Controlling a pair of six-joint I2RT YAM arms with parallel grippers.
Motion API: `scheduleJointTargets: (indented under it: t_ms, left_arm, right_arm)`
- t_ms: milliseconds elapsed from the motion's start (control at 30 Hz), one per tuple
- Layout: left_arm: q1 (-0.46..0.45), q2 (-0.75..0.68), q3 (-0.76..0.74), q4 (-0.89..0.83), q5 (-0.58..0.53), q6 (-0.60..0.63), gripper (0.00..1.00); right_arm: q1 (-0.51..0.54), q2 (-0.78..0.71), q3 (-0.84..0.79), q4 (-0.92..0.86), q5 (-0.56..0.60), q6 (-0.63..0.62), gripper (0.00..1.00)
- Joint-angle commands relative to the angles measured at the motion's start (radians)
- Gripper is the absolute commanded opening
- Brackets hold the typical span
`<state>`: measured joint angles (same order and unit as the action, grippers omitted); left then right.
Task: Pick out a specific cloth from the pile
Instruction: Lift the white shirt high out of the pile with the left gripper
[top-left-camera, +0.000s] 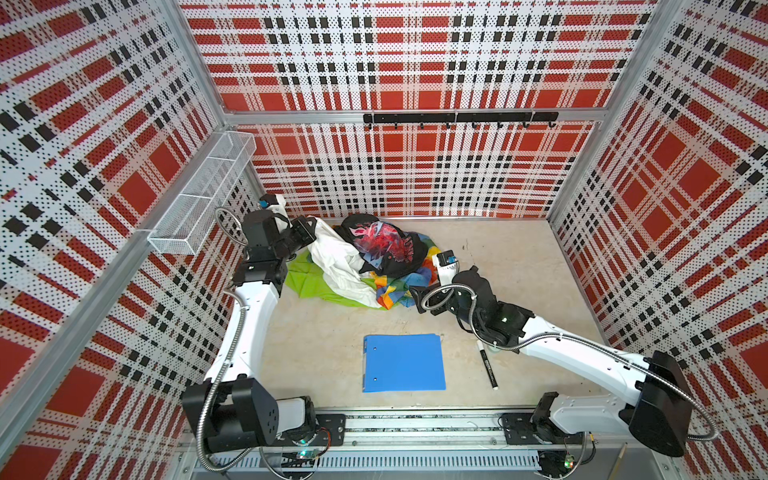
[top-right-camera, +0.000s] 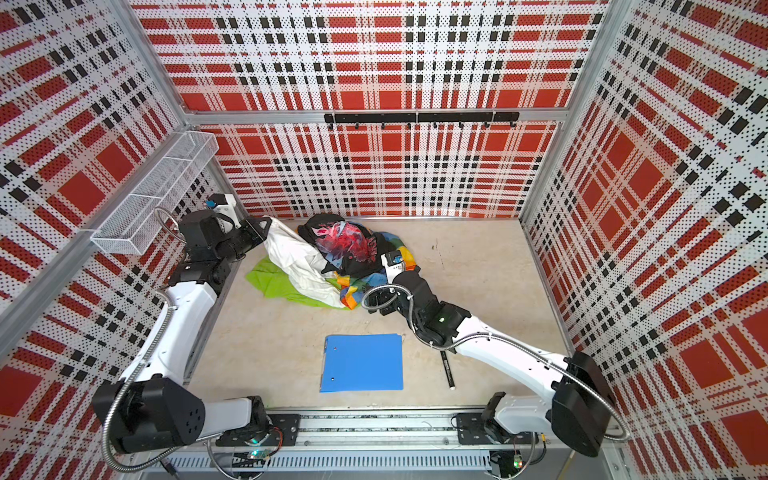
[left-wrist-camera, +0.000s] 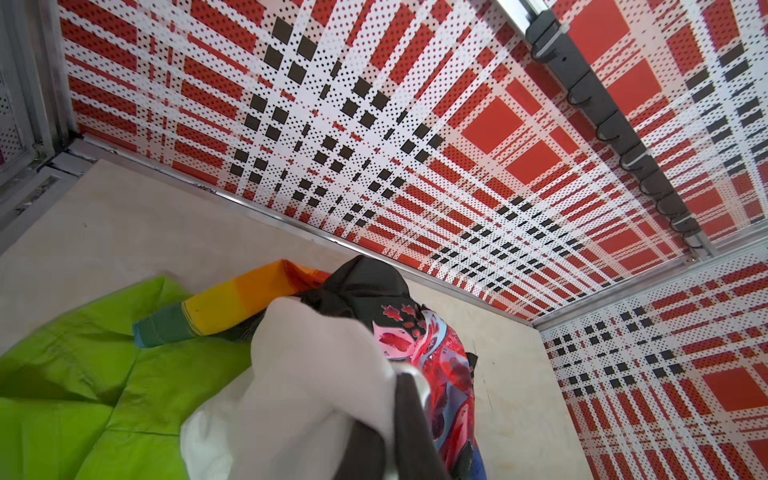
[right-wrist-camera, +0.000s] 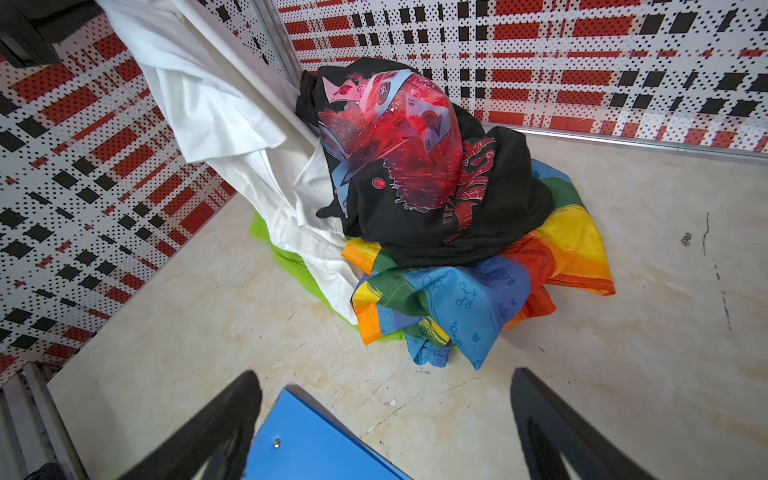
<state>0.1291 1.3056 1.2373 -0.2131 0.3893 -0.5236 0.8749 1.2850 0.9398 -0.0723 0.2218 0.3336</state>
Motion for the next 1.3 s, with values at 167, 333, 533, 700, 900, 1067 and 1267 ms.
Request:
scheduleJointTargets:
  t_ms: [167, 333, 533, 700, 900, 1067, 1267]
  left_arm:
    - [0.038, -0.051, 0.094, 0.069, 0.038, -0.039, 0.00]
    - [0.054, -0.039, 0.145, 0.100, 0.092, -0.059, 0.00]
    - [0.086, -0.033, 0.146, 0.204, 0.163, -0.129, 0.00]
    - [0.097, -0.037, 0.158, 0.247, 0.177, -0.167, 0.00]
    - [0.099, -0.066, 0.197, 0.285, 0.179, -0.196, 0.00]
    - [0.100, -0.102, 0.214, 0.326, 0.181, -0.215, 0.00]
    - [0.101, -0.149, 0.176, 0.457, 0.209, -0.240, 0.00]
  right_arm:
    - [0.002, 0.040, 0.004, 0.015, 0.012, 0.015, 1.00]
    - [0.002, 0.053, 0.006, 0.017, 0.011, 0.016, 1.00]
    - [0.002, 0.071, 0.008, 0.017, 0.010, 0.018, 1.00]
    - [0.002, 0.084, 0.017, 0.012, 0.006, 0.022, 1.00]
    - [0.001, 0.098, 0.035, 0.002, 0.007, 0.013, 1.00]
    - [0.002, 0.108, 0.043, 0.001, 0.004, 0.010, 1.00]
    - [0.002, 0.111, 0.042, 0.003, 0.001, 0.014, 1.00]
